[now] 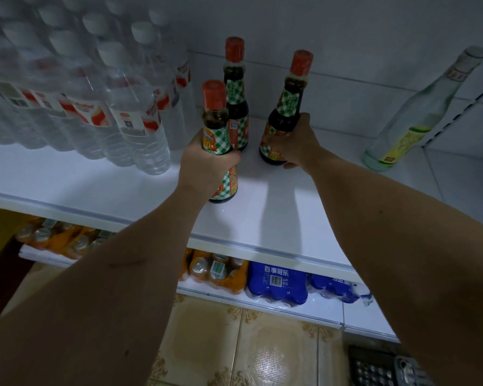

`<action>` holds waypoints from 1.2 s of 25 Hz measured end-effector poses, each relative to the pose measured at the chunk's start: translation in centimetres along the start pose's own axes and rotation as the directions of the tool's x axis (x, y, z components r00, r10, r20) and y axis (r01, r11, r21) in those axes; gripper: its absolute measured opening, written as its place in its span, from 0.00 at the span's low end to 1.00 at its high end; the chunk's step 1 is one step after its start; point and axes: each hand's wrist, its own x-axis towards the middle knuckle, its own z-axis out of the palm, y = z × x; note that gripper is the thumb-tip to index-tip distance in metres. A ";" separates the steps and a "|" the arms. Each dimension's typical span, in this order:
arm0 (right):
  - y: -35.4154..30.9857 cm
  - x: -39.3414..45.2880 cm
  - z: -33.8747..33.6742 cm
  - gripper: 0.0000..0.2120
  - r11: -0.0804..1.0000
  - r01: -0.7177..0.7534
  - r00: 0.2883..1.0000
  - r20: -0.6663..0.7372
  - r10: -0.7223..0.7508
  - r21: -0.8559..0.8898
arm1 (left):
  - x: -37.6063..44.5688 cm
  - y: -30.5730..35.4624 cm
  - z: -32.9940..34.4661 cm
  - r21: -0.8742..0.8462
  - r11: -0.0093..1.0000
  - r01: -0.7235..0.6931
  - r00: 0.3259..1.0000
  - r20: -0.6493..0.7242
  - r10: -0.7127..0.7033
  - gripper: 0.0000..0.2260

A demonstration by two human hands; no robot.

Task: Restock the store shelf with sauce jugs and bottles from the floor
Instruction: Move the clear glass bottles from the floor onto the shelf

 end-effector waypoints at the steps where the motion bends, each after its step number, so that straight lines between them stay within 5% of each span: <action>1: -0.1 0.3 -0.1 0.33 1.000 -0.001 1.000 0.002 0.001 0.007 | 0.1 0.0 0.0 0.001 1.000 -0.003 1.000 0.006 0.003 0.16; 7: 2.2 0.4 0.6 0.39 0.997 -0.062 0.997 0.043 0.060 0.054 | 0.8 0.2 -0.1 -0.012 0.999 -0.033 0.998 0.045 0.033 0.15; 11: 5.3 0.2 1.2 0.39 0.999 -0.010 1.000 0.002 0.010 -0.049 | 0.7 0.1 -0.1 -0.025 0.998 -0.063 0.995 0.071 0.065 0.14; 14: 5.7 -0.9 1.8 0.45 0.995 -0.088 0.994 -0.065 0.091 0.039 | 0.6 0.8 0.0 -0.051 0.997 -0.052 0.994 0.091 0.057 0.15; 18: 6.9 -6.2 1.6 0.42 0.927 -0.089 0.991 -0.063 0.119 0.363 | -1.3 -1.3 -1.6 -0.049 0.997 0.054 0.981 0.190 -0.044 0.27; 20: 7.5 -9.9 1.1 0.37 0.938 -0.035 0.999 0.020 0.030 0.346 | -3.2 -3.4 -2.8 0.024 0.997 0.070 0.974 0.212 -0.074 0.36; 22: 8.1 -14.0 1.5 0.33 0.946 0.045 0.986 0.135 -0.092 0.320 | -5.5 -4.8 -3.5 0.065 0.997 0.043 0.994 0.096 -0.049 0.39; 26: 10.5 -24.8 2.2 0.15 0.919 0.129 0.990 0.007 -0.142 0.373 | -16.2 -5.5 -1.7 -0.001 0.994 -0.113 0.973 -0.202 0.111 0.16; 28: 12.8 -30.4 2.9 0.08 0.904 0.063 0.998 0.000 -0.069 0.423 | -23.5 -7.6 -0.4 0.039 0.995 -0.087 0.981 -0.173 0.093 0.07; 30: 17.3 -37.0 4.0 0.07 0.914 -0.135 0.990 0.096 0.106 0.384 | -32.3 -11.3 0.7 0.188 0.978 0.090 0.995 0.013 -0.094 0.05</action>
